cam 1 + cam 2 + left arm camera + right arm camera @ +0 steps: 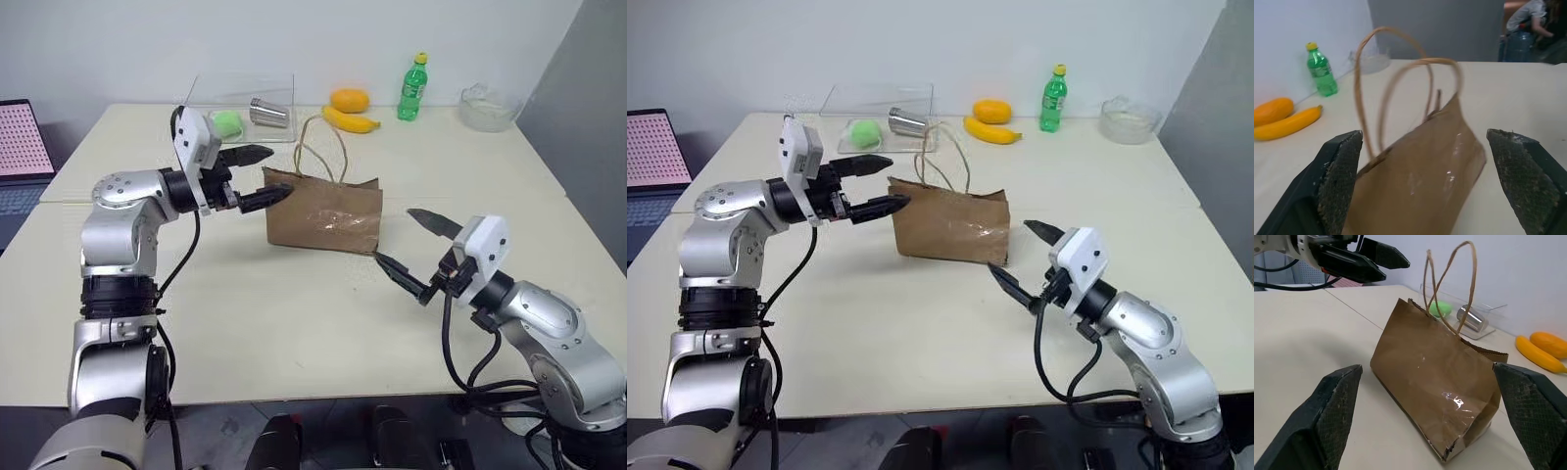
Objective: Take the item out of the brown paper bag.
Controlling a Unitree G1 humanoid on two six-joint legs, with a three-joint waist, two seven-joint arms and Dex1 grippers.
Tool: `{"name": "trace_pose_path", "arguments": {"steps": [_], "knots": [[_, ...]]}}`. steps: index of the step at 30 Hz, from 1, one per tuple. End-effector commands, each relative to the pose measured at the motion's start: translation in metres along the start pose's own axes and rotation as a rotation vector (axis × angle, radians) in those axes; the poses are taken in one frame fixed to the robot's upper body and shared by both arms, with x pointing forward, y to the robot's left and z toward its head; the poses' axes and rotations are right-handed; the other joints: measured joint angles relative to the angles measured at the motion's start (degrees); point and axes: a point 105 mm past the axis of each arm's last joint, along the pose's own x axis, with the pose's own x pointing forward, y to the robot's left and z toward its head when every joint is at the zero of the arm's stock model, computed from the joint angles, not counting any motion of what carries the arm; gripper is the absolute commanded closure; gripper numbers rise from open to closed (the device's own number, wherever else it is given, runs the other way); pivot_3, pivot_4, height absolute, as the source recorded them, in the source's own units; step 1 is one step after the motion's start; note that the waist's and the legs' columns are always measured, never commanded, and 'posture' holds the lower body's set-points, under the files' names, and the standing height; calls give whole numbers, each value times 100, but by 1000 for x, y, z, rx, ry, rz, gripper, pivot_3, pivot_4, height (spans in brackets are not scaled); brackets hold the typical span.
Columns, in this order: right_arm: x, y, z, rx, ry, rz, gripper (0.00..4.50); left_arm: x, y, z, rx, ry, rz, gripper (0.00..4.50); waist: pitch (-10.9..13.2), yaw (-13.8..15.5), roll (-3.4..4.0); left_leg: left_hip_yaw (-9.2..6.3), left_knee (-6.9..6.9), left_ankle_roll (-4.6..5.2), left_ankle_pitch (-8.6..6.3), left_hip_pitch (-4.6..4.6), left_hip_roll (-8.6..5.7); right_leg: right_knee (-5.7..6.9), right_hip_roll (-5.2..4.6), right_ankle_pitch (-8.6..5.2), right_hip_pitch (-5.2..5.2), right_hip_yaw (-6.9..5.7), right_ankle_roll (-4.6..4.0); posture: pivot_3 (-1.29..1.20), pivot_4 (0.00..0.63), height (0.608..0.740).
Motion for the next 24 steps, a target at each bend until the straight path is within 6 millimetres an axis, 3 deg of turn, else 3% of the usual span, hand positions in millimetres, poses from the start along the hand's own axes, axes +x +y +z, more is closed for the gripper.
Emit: {"name": "trace_pose_path", "arguments": {"steps": [1,5,8,10,17,21,24], "knots": [[1,-18,15,-13,-32,-15,0,-15,-17,17,-2,-71,40,230,1,-21,3,5,-1,0,0,3,2,0,0,0,-1,3,0,0,150,740],[15,-37,20,-65,-10,-14,0,-26,-56,3,-94,-91,103,230,1,-51,5,3,-4,1,0,5,4,1,-1,1,0,4,-2,0,150,740],[33,-55,23,-113,14,-13,906,-33,-89,-10,-125,-73,113,206,2,-46,8,14,-5,0,-1,10,7,-3,-3,2,0,11,-4,0,150,740],[47,-64,24,-154,34,1,1667,-36,-99,-13,-139,-79,138,206,1,4,8,13,-5,0,-1,11,5,-2,-3,3,1,9,-6,0,150,740],[114,-105,27,-265,107,8,4380,-43,-106,-25,-153,-92,242,206,1,18,20,18,-4,0,-1,13,3,-6,-2,4,3,9,-8,0,150,740],[137,-120,5,-341,235,27,4452,-41,-107,-23,-124,-116,259,206,2,12,20,15,-11,0,-1,8,0,-12,-3,5,0,6,-10,0,150,740],[146,-112,-18,-375,351,129,4452,-39,-110,-24,-112,-120,257,206,2,0,21,18,-18,0,-1,10,0,-14,-3,5,-2,8,-11,0,150,740]]}}
